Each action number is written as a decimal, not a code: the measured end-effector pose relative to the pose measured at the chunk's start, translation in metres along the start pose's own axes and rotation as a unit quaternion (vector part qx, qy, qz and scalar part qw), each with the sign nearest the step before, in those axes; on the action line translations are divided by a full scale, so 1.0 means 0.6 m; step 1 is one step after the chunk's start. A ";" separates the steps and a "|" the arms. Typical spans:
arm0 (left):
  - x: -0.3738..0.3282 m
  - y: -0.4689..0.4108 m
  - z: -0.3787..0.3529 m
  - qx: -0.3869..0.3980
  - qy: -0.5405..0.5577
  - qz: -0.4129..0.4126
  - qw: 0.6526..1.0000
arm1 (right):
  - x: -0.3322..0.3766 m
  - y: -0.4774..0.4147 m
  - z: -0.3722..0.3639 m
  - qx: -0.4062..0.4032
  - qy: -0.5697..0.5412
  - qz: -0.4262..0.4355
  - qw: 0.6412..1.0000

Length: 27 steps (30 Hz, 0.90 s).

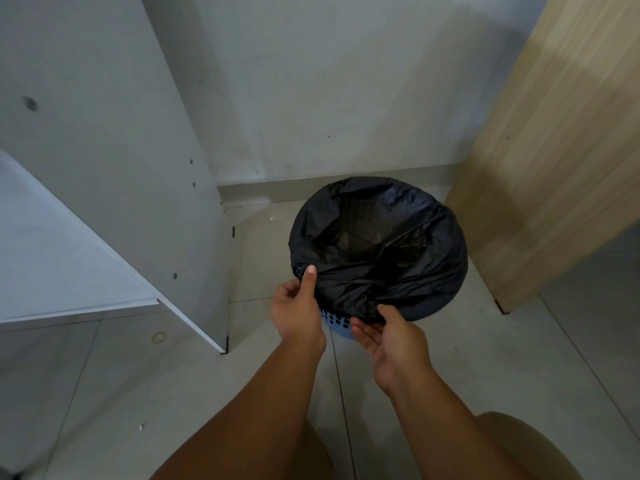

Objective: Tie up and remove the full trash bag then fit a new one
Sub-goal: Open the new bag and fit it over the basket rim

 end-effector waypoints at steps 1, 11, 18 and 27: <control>0.001 0.003 0.001 -0.003 -0.005 -0.009 1.000 | 0.000 0.001 -0.001 0.001 0.002 0.001 1.000; -0.014 0.003 -0.002 0.259 -0.165 -0.125 0.944 | 0.004 0.001 -0.007 0.004 0.003 -0.001 1.000; -0.026 -0.006 0.010 0.263 -0.217 -0.101 0.934 | 0.007 0.002 -0.005 0.003 0.012 -0.006 1.000; -0.019 -0.010 0.004 0.263 -0.149 -0.064 0.951 | 0.010 0.004 0.001 0.001 0.008 0.000 1.000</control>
Point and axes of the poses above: each hand's wrist, its own y-axis away from the middle knuckle, its own z-axis out of the back of the hand, x = y × z, the point moved 8 cm from there along -y, towards the middle knuckle, and after that the axes turned 15 degrees about x, right-handed, at the moved point
